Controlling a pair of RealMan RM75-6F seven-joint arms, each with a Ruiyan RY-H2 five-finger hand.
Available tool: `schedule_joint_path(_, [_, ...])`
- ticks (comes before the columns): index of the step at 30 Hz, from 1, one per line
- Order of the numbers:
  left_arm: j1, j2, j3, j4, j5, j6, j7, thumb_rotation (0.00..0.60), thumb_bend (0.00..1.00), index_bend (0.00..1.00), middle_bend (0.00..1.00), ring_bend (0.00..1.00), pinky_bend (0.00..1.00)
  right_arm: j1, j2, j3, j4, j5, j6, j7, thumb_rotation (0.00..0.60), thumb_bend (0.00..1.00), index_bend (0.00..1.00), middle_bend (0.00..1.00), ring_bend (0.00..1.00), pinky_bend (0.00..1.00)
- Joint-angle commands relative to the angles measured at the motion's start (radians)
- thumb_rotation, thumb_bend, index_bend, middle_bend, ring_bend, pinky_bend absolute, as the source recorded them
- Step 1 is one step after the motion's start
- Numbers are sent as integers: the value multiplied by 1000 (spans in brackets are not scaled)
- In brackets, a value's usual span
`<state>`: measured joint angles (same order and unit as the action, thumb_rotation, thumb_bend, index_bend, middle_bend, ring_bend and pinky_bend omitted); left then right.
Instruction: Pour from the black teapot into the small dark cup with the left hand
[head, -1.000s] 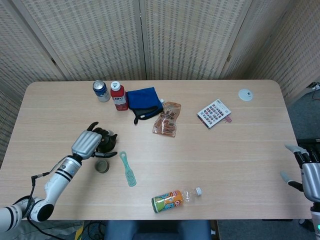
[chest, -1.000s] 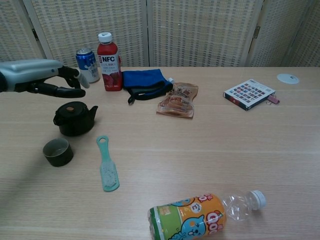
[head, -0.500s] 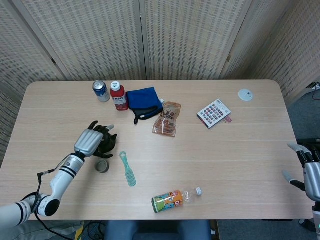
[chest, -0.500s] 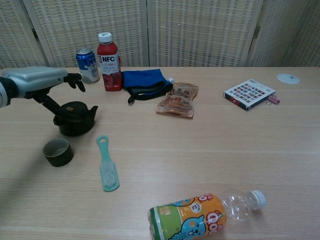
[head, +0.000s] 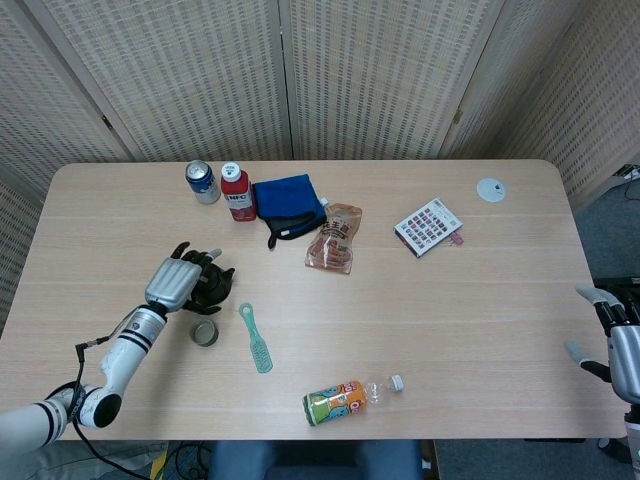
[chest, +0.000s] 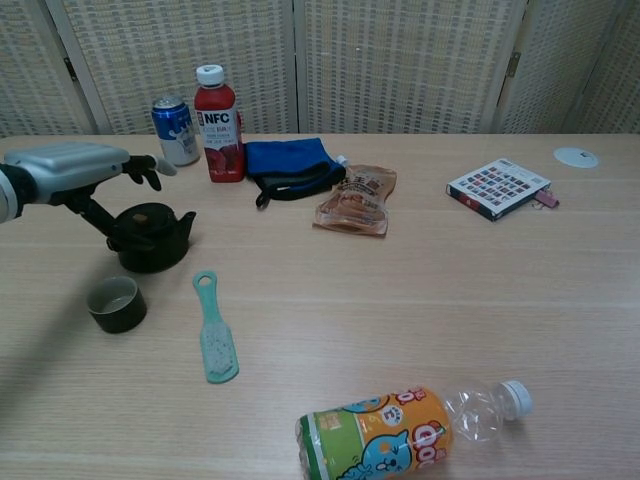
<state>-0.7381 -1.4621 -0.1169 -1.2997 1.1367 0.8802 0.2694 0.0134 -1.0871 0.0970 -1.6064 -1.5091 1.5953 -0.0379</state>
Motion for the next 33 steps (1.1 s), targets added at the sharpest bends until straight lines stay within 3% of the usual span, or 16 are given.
schedule_joint_path(1, [1,-6,0,24,-2,-1,2,390,59,79,189,172,32,1,-1,0,1,-1,-1,0,600,151,240,269,163,176])
schedule_joint_path(11, [6,-14,4,92,-12,2,39,418,59,79,189,172,32,7,-4,2,3,-3,-8,0,600,150,240,269,163,176])
schedule_joint_path(15, [5,-23,-4,121,-16,2,38,497,59,81,189,172,32,9,-6,2,4,-1,-11,0,600,150,240,269,163,176])
schedule_joint_path(23, [-6,-48,-33,181,-34,-9,19,509,59,86,189,172,32,8,-5,4,8,2,-10,6,600,151,240,269,163,176])
schedule_joint_path(30, [-4,-51,-36,186,-18,-4,2,532,59,96,189,172,32,7,-5,5,12,4,-8,10,600,150,240,269,163,176])
schedule_joint_path(33, [4,-30,-25,153,-6,-6,-2,582,59,108,189,172,32,6,-4,4,12,3,-7,11,600,150,240,269,163,176])
